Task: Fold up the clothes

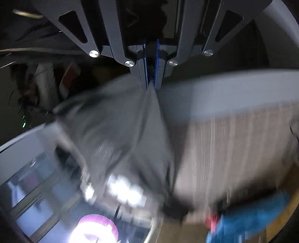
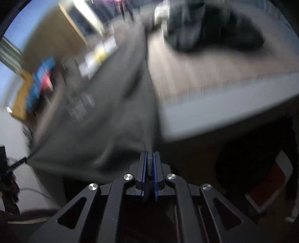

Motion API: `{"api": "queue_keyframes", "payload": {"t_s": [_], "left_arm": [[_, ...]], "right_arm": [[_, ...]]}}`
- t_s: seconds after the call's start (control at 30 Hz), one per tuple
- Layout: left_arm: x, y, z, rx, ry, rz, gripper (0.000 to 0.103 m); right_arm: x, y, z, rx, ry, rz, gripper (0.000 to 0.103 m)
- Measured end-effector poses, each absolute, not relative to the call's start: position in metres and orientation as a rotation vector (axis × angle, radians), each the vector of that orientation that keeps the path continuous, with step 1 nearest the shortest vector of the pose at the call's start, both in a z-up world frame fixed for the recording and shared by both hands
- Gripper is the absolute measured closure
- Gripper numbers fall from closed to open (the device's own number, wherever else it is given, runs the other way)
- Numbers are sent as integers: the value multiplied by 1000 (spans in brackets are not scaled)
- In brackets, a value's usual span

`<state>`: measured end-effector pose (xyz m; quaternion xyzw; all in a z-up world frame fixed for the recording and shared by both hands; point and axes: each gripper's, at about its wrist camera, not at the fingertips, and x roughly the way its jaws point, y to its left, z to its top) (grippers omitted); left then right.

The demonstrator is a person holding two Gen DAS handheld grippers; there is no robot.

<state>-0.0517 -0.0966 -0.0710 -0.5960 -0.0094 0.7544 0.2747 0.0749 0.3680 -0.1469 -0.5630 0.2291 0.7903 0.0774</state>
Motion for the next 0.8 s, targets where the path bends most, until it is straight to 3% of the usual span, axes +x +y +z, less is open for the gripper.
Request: {"api": "queue_keyframes", "payload": {"t_s": [0.13,0.3,0.43,0.5,0.57,0.7,0.8], "left_arm": [[-52,-121,-83,-1681,27,2025,101],[-108,-131,-24,-1549,119,2219,100],[-200,-88,16,-1312,170,2335,96],[-254,-54,12,-1261,214,2415,87],[-300,-31,6,-1231,239,2466,80],[-387,20,-40,-1311,210,2427,75],[-434,50,-88,-1398,433,2474,76]], "right_arm": [[69,356,-125,-1729,502,2381,93],[1,370,-47,-1568,314,2564,89],[-77,384,13,-1401,142,2716,62],[-119,391,40,-1317,55,2780,61],[-173,398,28,-1326,39,2801,61],[-256,405,-16,-1399,51,2836,61],[-313,400,-56,-1470,28,2859,61]]}}
